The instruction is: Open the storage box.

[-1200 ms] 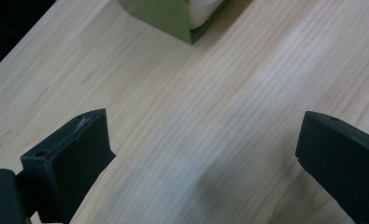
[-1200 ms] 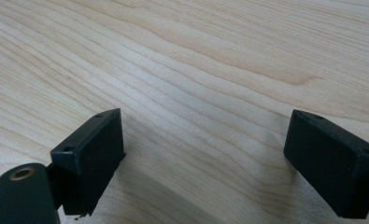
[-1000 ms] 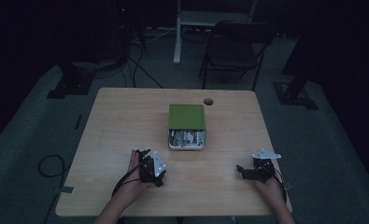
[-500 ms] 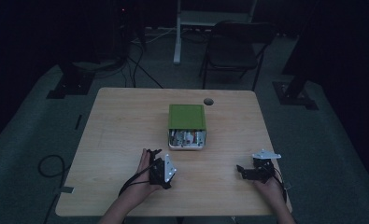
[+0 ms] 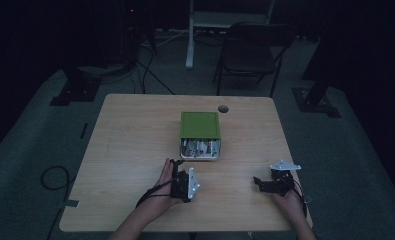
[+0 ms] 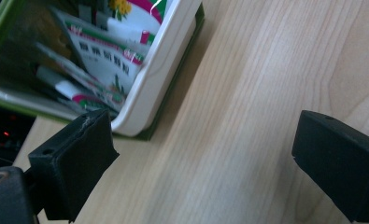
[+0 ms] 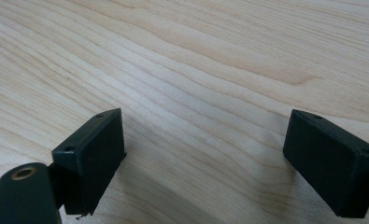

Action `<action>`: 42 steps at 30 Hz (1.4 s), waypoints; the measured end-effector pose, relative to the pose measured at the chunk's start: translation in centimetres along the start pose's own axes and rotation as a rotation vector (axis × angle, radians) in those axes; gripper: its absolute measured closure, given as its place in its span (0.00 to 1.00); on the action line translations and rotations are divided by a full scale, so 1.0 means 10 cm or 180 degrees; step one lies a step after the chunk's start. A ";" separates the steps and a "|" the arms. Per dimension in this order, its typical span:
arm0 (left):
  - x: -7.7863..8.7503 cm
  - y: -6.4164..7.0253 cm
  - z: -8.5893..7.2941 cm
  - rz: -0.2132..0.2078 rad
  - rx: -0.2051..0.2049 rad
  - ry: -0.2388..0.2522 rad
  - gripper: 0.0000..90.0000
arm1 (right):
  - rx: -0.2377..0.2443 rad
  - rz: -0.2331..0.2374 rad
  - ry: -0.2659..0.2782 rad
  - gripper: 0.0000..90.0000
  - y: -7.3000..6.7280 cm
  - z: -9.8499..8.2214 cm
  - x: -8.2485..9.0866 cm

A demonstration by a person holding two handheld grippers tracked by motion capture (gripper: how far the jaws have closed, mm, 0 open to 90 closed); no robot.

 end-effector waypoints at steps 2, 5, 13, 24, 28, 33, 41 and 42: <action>-0.02 0.02 0.04 -0.0003 -0.0036 0.0012 0.07 | 0.0001 0.0000 0.0000 0.13 0.00 0.00 0.00; -0.05 0.04 0.12 -0.0016 -0.0139 0.0044 0.07 | 0.0001 0.0000 0.0000 0.13 0.00 0.00 0.00; -0.12 0.06 0.26 0.0031 -0.0341 0.0082 0.07 | 0.0000 0.0000 0.0000 0.13 0.00 0.00 0.00; -0.25 0.11 0.41 0.0090 -0.0637 0.0112 0.09 | 0.0000 0.0000 0.0001 0.13 0.00 0.00 0.00; -0.30 0.12 0.44 0.0175 -0.0657 0.0131 0.16 | 0.0000 -0.0004 0.0002 0.14 0.00 0.00 0.00; -0.37 0.07 0.48 0.0356 -0.0769 0.0108 0.22 | -0.0022 -0.0020 0.0016 0.16 0.01 0.00 0.01; -0.49 0.03 0.50 0.0545 -0.0929 0.0013 0.34 | -0.0022 -0.0021 0.0016 0.16 0.01 0.00 0.01; -0.50 0.03 0.50 0.0571 -0.0965 0.0011 0.36 | -0.0023 -0.0021 0.0016 0.16 0.01 0.00 0.01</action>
Point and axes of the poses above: each handheld gripper's, and its own axes: x roughly backward along the jaws, z roughly out of its top, y roughly to its right, the point moved 8 cm from there along -x, roughly forward along the jaws, and after that the axes turned 5 degrees about z, right-handed, at the moved point
